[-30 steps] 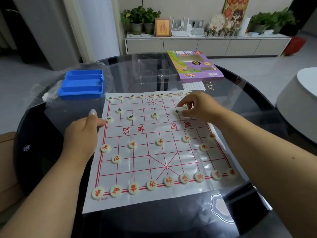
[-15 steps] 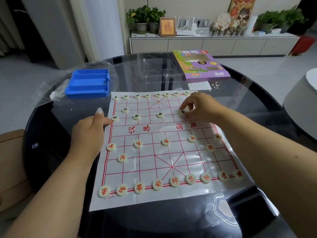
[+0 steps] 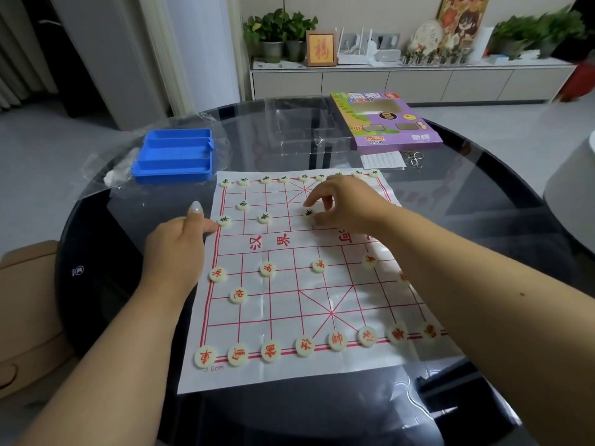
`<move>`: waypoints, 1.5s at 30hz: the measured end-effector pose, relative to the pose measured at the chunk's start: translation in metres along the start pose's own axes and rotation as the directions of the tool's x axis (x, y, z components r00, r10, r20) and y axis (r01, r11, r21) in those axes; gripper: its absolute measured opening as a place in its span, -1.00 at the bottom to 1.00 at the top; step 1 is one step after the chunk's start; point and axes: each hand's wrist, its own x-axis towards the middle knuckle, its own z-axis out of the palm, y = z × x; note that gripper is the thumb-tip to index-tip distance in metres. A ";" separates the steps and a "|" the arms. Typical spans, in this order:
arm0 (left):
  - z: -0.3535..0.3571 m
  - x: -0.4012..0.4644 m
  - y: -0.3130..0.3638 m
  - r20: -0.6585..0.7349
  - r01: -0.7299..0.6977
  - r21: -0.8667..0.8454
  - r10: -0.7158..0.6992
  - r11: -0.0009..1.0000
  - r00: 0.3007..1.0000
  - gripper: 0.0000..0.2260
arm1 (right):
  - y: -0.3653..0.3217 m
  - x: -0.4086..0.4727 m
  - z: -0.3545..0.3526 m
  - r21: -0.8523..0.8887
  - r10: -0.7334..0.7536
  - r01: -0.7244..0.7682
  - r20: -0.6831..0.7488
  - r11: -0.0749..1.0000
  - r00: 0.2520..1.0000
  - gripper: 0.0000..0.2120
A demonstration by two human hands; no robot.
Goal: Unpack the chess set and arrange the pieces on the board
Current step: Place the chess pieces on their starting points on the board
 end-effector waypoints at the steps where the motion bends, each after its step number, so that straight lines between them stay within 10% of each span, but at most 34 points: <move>1: 0.000 0.000 0.000 -0.002 0.001 -0.001 -0.001 1.000 1.000 -0.51 | -0.002 0.002 0.001 -0.002 -0.004 0.004 0.007 1.000 1.000 -0.73; 12: 0.000 0.002 -0.001 -0.002 0.002 0.010 -0.002 1.000 1.000 -0.51 | -0.004 0.006 0.001 -0.019 -0.006 0.007 0.019 1.000 1.000 -0.75; 19: 0.000 0.002 -0.002 0.010 0.008 0.000 -0.008 1.000 1.000 -0.53 | 0.017 -0.001 -0.039 0.260 0.177 -0.141 -0.119 0.955 0.977 -0.81; 28: 0.000 0.003 -0.005 0.016 0.008 -0.005 -0.008 1.000 1.000 -0.50 | 0.043 -0.014 -0.042 -0.050 0.135 -0.130 0.096 0.990 0.986 -0.78; 45: 0.002 0.006 -0.008 0.024 -0.002 -0.015 0.002 1.000 1.000 -0.50 | 0.045 -0.014 -0.037 -0.034 0.143 -0.141 0.076 0.989 0.987 -0.80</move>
